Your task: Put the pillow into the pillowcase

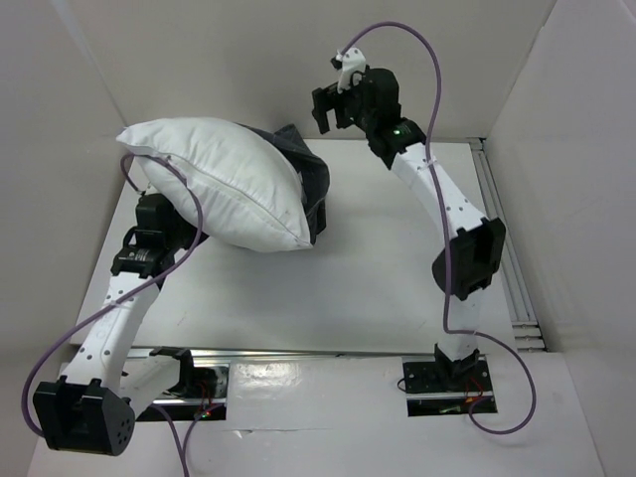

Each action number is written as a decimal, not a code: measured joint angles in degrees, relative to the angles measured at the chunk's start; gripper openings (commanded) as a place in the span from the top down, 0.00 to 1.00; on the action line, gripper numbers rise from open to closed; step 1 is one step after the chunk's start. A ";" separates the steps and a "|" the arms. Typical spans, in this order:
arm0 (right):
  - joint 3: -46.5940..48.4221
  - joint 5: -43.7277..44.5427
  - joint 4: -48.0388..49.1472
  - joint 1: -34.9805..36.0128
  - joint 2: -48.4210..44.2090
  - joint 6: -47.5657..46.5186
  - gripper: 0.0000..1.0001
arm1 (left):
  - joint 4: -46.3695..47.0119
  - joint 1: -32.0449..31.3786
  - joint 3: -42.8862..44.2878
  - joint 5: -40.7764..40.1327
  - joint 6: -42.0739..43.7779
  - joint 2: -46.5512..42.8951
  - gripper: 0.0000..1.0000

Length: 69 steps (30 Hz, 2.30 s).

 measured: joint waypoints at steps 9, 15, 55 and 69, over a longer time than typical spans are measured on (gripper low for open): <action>-2.95 -20.87 -12.13 -9.75 7.89 -8.59 0.03 | -1.20 0.39 2.32 0.59 1.38 1.44 1.00; -2.97 -24.22 -11.67 -5.97 7.43 -10.97 0.03 | -1.22 0.39 2.47 0.72 1.51 1.92 1.00; 0.85 -10.88 -7.37 1.46 8.02 -9.27 1.00 | -11.30 1.44 24.81 1.55 6.03 12.37 1.00; 10.14 -2.86 -0.63 3.82 -12.66 -7.63 1.00 | -11.76 -1.09 64.08 4.81 13.97 26.91 1.00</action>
